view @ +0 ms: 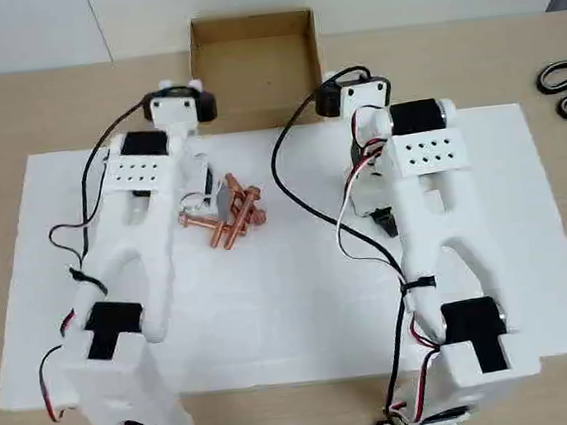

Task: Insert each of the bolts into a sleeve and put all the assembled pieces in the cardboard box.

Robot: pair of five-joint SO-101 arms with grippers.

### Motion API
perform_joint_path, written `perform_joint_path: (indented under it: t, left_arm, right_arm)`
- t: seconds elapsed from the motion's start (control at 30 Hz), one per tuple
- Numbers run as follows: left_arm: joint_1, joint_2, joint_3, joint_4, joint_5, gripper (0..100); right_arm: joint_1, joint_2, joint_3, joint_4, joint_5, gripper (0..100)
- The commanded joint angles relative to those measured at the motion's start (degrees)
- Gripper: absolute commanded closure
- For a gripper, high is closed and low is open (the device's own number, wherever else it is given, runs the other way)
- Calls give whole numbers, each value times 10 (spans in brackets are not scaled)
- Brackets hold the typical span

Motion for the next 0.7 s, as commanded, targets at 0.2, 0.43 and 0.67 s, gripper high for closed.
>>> perform_joint_path:
  t: [0.2, 0.43, 0.67]
  left_arm:
    - [10, 56, -63, 1, -5, 772]
    - [10, 73, -84, 0, -5, 773]
    - [10, 74, -82, -11, -2, 876]
  right_arm:
    - [3, -37, -26, 7, 5, 995]
    - [3, -37, -26, 7, 5, 995]
    - [3, -37, -25, 7, 5, 995]
